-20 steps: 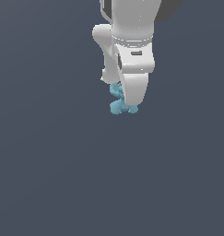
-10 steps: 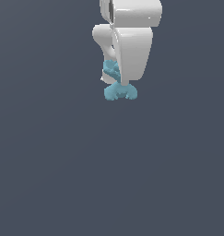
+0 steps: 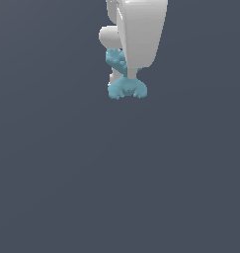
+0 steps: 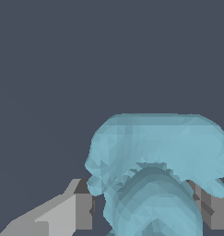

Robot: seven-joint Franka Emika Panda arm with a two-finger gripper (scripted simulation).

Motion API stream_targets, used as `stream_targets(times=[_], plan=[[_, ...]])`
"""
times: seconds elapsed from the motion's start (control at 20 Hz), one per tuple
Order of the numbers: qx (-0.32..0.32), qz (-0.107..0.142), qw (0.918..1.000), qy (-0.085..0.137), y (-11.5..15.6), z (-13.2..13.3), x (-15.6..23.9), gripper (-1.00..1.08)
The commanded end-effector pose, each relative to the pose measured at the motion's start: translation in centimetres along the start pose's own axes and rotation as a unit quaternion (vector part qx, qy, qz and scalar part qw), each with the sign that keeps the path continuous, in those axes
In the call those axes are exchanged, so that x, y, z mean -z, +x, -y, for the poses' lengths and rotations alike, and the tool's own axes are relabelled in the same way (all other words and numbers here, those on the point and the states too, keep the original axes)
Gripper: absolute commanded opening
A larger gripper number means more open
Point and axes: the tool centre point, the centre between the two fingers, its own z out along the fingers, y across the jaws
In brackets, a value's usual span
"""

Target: Pick up the object and move it to a goal position.

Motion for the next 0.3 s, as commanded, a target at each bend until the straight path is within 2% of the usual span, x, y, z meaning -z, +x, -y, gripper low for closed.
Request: stream_targets(times=[0.0, 0.25], plan=[[0.000, 0.000, 1.0000, 0.000, -0.09, -0.11, 0.44, -1.00], [0.000, 0.000, 1.0000, 0.000, -0.15, -0.20, 0.72, -1.00]])
